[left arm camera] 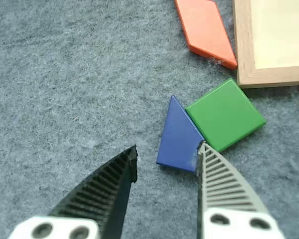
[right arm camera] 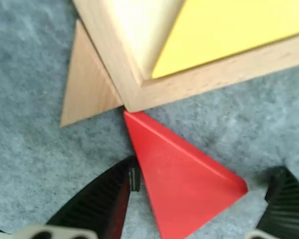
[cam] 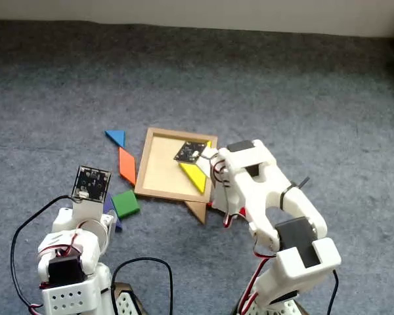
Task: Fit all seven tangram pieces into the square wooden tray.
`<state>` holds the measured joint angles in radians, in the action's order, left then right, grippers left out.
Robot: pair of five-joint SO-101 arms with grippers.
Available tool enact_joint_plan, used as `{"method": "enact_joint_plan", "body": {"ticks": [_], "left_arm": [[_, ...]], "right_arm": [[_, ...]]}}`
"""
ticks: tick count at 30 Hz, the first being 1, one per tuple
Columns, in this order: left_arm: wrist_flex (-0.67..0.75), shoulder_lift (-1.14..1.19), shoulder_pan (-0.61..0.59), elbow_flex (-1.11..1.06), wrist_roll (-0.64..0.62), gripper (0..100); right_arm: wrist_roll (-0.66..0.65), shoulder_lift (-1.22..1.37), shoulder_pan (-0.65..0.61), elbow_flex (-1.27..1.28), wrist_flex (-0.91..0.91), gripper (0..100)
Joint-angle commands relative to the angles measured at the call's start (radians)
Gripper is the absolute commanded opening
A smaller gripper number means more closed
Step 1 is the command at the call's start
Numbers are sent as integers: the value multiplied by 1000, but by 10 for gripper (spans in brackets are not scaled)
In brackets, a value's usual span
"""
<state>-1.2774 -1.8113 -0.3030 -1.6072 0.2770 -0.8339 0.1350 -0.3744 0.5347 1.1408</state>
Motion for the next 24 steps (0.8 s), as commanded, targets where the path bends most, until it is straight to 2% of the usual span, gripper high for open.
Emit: {"method": "enact_joint_plan", "body": {"ticks": [1, 5, 9, 19, 24], "left_arm": [[15, -1, -13, 7, 6, 207], [15, -1, -13, 7, 6, 207], [15, -1, -13, 7, 6, 207], [15, -1, -13, 7, 6, 207], [15, -1, -13, 7, 6, 207]], "right_arm": [[-5, 7, 45, -13, -2, 307], [-5, 7, 45, -18, -2, 245], [-3, -39, 48, -13, 19, 245], [2, -360, 39, 18, 87, 245], [43, -390, -19, 13, 79, 245]]}}
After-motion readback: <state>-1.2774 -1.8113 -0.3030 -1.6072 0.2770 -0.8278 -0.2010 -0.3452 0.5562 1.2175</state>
